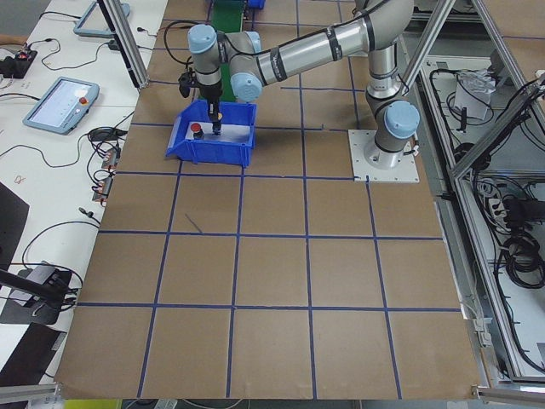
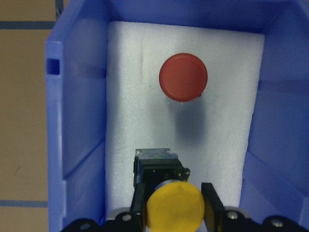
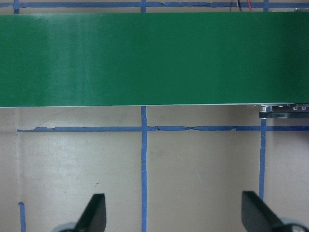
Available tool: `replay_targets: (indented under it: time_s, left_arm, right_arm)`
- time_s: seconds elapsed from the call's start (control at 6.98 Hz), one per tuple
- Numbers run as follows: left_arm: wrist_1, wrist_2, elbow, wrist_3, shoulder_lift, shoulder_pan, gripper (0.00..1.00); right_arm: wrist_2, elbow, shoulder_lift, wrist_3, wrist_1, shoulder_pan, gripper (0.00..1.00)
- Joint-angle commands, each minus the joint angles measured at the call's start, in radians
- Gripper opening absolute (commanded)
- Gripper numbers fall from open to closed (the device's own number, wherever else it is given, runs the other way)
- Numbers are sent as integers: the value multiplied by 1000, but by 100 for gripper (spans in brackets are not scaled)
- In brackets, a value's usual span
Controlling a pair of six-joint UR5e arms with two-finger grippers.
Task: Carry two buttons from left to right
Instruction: 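Carry the yellow button onto the conveyor belt and release it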
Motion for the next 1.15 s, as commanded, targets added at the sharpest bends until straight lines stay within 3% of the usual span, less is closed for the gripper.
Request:
replay_targets:
  time_s: [0.0, 0.14, 0.57, 1.0]
  left_arm:
    - [-36, -124, 33, -139, 42, -47, 36]
    - [-33, -162, 49, -189, 31, -92, 36]
    - [33, -161, 84, -362, -40, -184, 34]
    - [76, -163, 84, -396, -131, -223, 36]
  right_arm:
    - [0, 0, 0, -1, 0, 0, 100]
    - [0, 0, 0, -1, 0, 0, 100]
    - [0, 0, 0, -1, 0, 0, 100]
    - [0, 2, 0, -1, 0, 0, 100]
